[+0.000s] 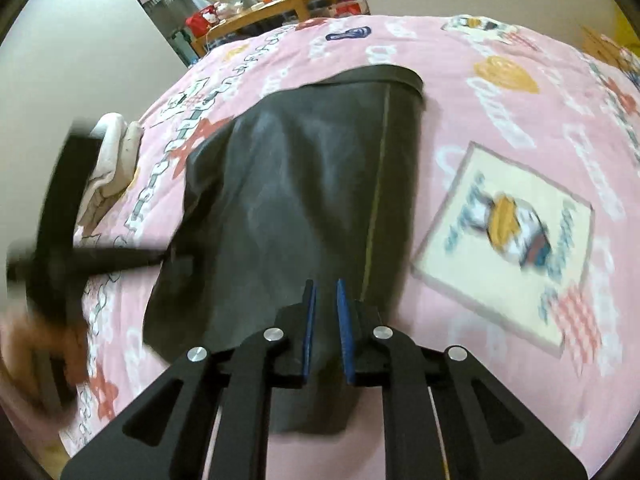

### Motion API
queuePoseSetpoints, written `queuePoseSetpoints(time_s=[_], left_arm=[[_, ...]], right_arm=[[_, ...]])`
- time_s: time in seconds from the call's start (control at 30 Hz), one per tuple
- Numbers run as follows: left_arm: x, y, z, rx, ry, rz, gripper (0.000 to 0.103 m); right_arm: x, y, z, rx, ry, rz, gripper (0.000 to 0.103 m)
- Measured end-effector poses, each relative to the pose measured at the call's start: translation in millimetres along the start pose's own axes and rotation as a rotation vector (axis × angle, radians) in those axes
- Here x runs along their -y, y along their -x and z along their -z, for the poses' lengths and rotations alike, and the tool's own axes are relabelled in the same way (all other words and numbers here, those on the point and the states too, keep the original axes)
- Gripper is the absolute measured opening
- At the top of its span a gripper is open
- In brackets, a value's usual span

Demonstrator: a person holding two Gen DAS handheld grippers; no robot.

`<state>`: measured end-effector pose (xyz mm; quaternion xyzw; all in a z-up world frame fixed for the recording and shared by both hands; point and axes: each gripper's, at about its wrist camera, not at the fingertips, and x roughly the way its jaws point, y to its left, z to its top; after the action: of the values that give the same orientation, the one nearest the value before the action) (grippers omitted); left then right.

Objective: Fold large clothes
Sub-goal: 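Open the right tool and pull it back from the jacket bundle, then open both tools and position them on either side of the black jacket bundle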

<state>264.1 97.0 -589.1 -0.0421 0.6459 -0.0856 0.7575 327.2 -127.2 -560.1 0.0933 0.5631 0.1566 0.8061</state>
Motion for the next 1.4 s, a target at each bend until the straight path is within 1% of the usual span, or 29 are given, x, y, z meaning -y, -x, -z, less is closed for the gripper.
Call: queuePoseSetpoints(time_s=[0.07, 0.1, 0.13, 0.17, 0.23, 0.27, 0.33, 0.4, 0.47, 0.5, 0.53, 0.57, 0.6, 0.67, 0.77, 0.8, 0.83, 0.87, 0.93, 1.0, 1.03, 1.07, 1.13, 1.17, 1.2, 1.23, 1.27, 1.33, 1.4], left_arm=[[-9.9, -17.4, -2.7, -0.024, 0.039, 0.012, 0.0], [-14.8, -24.9, -4.0, -0.026, 0.065, 0.009, 0.001], [-18.2, -32.2, -5.2, -0.02, 0.062, -0.005, 0.002], [-19.5, -37.6, -4.2, -0.016, 0.06, -0.013, 0.003], [-26.7, -40.5, -6.7, -0.024, 0.112, 0.015, 0.003], [-28.5, -36.5, -8.9, -0.033, 0.133, 0.033, 0.002], [-31.0, -21.3, -9.1, -0.027, 0.158, 0.074, 0.002], [-27.7, -0.7, -7.8, 0.014, 0.129, 0.097, 0.002], [-23.1, 12.9, -6.6, 0.047, 0.071, 0.058, 0.002], [-22.8, 10.6, -8.7, 0.044, 0.053, 0.04, 0.002], [-25.5, 5.2, -11.3, 0.035, 0.05, 0.036, 0.002], [-30.8, -10.5, -13.6, 0.002, 0.064, 0.049, 0.002], [-33.5, -28.0, -14.7, -0.031, 0.064, 0.057, 0.003], [-26.9, -47.4, -15.8, -0.023, 0.033, 0.036, 0.003], [-24.1, -36.4, -16.0, -0.015, 0.043, 0.006, 0.003], [-23.0, -32.0, -14.8, -0.012, 0.044, 0.008, 0.002], [-23.0, -24.9, -14.7, -0.008, 0.043, 0.014, 0.002], [-22.8, -13.1, -12.4, 0.005, 0.03, 0.019, 0.002], [-24.5, 6.1, -7.5, 0.038, 0.002, 0.023, 0.002], [-30.2, 19.9, -5.3, 0.065, -0.022, 0.042, 0.002], [-34.0, 25.8, -4.1, 0.068, -0.034, 0.052, 0.002], [-38.3, 29.1, -5.4, 0.067, -0.042, 0.049, 0.002], [-50.8, 34.5, -5.3, 0.058, -0.043, 0.061, 0.01], [-58.3, 36.0, -6.8, 0.049, -0.039, 0.067, 0.024], [-64.5, 37.4, -8.4, 0.04, -0.037, 0.07, 0.053], [-67.3, 39.0, -9.7, 0.041, -0.041, 0.069, 0.069], [-62.6, 37.7, -9.1, 0.049, -0.047, 0.068, 0.078], [-62.3, 37.0, -10.1, 0.052, -0.053, 0.094, 0.079], [-70.6, 34.7, -14.2, 0.037, -0.029, 0.186, 0.086]], right_arm=[[4.0, -45.8, -17.9, -0.192, -0.034, -0.032, 0.013], [4.1, -57.4, -19.6, -0.222, -0.025, -0.019, 0.011], [0.8, -71.3, -18.9, -0.233, 0.035, 0.011, 0.011], [-0.6, -79.1, -16.6, -0.23, 0.064, 0.019, 0.011], [2.7, -74.5, -16.1, -0.209, -0.002, 0.009, 0.011], [-0.1, -64.2, -13.9, -0.177, -0.003, 0.009, 0.011], [-12.0, -26.6, 4.5, -0.065, 0.019, -0.01, 0.012], [-27.0, -3.2, 31.4, -0.02, 0.055, -0.046, 0.012], [-40.7, 0.1, 57.7, -0.03, 0.112, -0.033, 0.012], [-47.4, -4.9, 75.9, -0.045, 0.142, 0.005, 0.012], [-49.8, -8.6, 86.2, -0.035, 0.16, 0.042, 0.012], [-51.3, -13.6, 94.3, -0.028, 0.18, 0.072, 0.011], [-51.3, -13.6, 94.3, -0.028, 0.18, 0.072, 0.011], [-53.3, -28.1, 107.5, 0.006, 0.214, 0.107, 0.01], [-61.9, -32.4, 106.4, 0.021, 0.218, 0.148, 0.01], [-63.0, -27.7, 104.3, 0.012, 0.199, 0.141, 0.01], [-59.1, -17.4, 97.2, -0.004, 0.14, 0.104, 0.01], [-54.0, -7.2, 92.8, -0.006, 0.087, 0.063, 0.012], [-43.2, 13.3, 85.0, 0.016, 0.028, 0.052, 0.019], [-32.8, 30.1, 78.4, 0.049, -0.003, 0.061, 0.056], [-25.0, 36.7, 73.9, 0.064, -0.022, 0.078, 0.059], [-15.3, 42.2, 66.8, 0.08, -0.039, 0.1, 0.06], [-0.4, 44.6, 55.8, 0.085, -0.049, 0.131, 0.059], [7.3, 42.3, 51.5, 0.086, -0.052, 0.145, 0.059], [11.8, 41.2, 46.9, 0.085, -0.057, 0.168, 0.059], [16.1, 40.4, 42.7, 0.079, -0.065, 0.183, 0.059], [22.9, 42.3, 38.1, 0.081, -0.073, 0.185, 0.059], [23.9, 43.6, 28.5, 0.089, -0.081, 0.187, 0.061], [26.9, 43.4, 21.3, 0.093, -0.085, 0.169, 0.068]])
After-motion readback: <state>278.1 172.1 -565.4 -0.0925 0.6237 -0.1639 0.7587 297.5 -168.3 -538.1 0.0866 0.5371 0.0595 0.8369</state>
